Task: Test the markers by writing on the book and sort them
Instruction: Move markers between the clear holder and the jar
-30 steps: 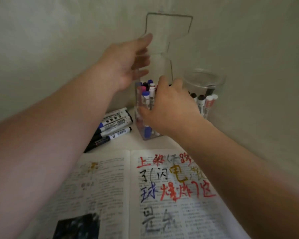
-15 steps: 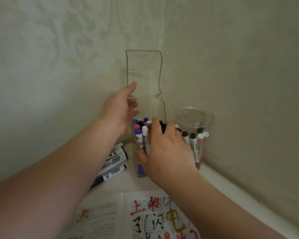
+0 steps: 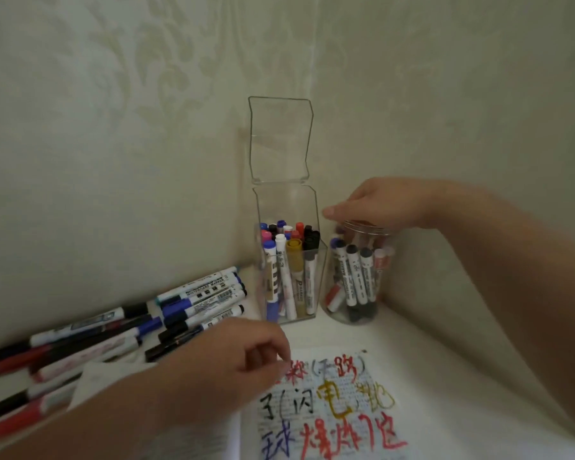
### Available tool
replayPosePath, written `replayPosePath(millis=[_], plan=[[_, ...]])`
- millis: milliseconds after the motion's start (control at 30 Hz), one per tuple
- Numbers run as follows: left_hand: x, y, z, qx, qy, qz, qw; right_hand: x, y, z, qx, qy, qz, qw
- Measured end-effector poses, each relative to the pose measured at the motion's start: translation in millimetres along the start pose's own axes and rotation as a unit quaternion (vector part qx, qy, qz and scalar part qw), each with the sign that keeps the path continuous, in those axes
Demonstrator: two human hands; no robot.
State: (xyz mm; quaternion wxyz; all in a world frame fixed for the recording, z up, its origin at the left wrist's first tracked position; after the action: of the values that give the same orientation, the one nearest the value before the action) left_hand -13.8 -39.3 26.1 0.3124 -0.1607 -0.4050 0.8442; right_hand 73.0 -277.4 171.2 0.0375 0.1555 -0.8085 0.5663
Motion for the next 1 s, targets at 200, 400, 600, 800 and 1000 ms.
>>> replayPosePath(millis=[200, 400, 600, 800, 1000], plan=[[2, 32, -10, -0.1, -0.022, -0.05, 0.993, -15, 4, -5, 0.019, -0.004, -0.053, 0.998], [-4, 39, 4, -0.154, -0.009, 0.01, 0.988, -14, 7, -18, 0.11, 0.057, -0.064, 0.99], [-10, 41, -6, -0.132, -0.008, 0.001, 0.991, -19, 12, -17, 0.068, 0.071, -0.06, 0.993], [-11, 43, -9, -0.118, 0.005, 0.008, 0.993, -22, 11, -26, 0.048, 0.14, -0.135, 0.98], [-12, 41, -12, -0.123, 0.024, -0.003, 0.992, -23, 17, -36, 0.065, 0.175, -0.122, 0.975]])
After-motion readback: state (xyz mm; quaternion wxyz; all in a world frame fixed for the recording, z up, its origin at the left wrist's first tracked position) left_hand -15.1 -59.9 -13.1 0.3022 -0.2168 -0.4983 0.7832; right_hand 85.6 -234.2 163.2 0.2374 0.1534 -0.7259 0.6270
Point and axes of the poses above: each hand's wrist, its own x-axis away from the middle knuckle, its own y-axis out of the palm, z = x × y, the point moved 2 cm from there along -x, towards the middle knuckle, and after that the axes turned 9 degrees about -z, right-handed, at the moved point
